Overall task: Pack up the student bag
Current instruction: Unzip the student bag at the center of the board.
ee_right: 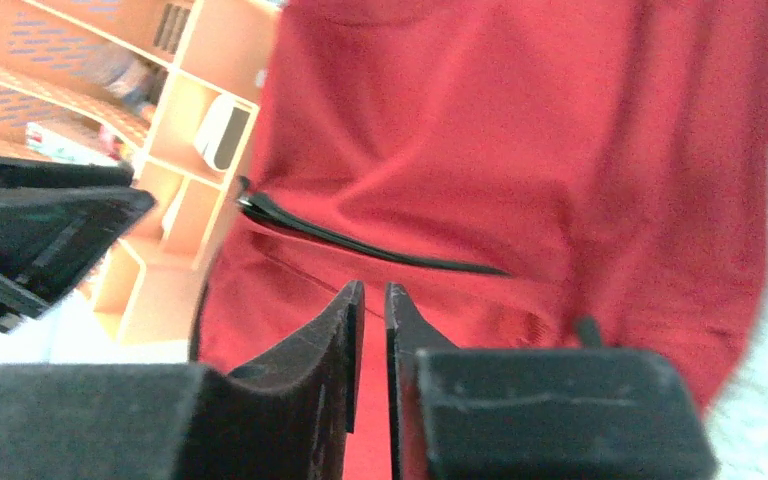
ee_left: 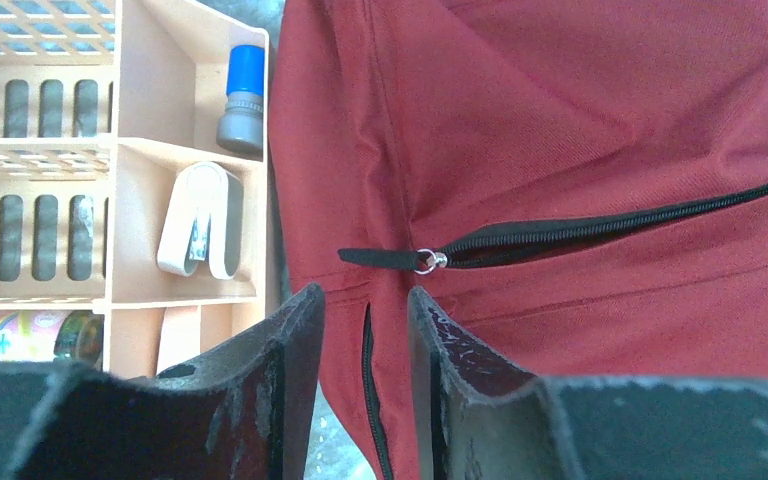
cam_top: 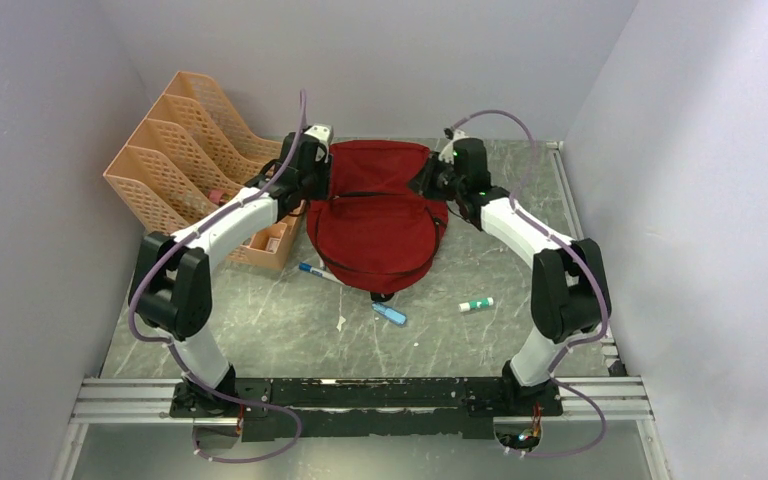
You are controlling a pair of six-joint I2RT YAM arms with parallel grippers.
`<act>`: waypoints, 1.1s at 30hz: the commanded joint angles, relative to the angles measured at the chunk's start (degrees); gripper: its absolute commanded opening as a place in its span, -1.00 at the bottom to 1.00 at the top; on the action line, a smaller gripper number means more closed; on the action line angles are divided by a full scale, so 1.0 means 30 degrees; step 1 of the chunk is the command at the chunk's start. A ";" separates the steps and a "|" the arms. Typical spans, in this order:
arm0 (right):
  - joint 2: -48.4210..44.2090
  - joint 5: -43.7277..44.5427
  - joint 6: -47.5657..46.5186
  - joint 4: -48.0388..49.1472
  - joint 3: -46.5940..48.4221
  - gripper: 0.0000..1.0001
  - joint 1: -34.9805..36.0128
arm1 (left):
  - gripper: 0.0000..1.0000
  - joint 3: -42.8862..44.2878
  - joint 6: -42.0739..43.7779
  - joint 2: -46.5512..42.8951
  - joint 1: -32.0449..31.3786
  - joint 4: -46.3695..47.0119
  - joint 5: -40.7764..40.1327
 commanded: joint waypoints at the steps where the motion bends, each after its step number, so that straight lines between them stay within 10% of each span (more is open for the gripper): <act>1: 0.1241 0.0120 -0.0839 -0.0419 0.1932 -0.73 0.1403 | -0.18 -0.0403 0.0007 -0.0539 0.0115 0.0961 0.0903; 33: 0.5460 0.1626 -0.0468 0.1318 0.2041 -0.96 0.2752 | -0.24 -0.0665 -0.1145 0.0720 -0.0034 0.2173 0.5278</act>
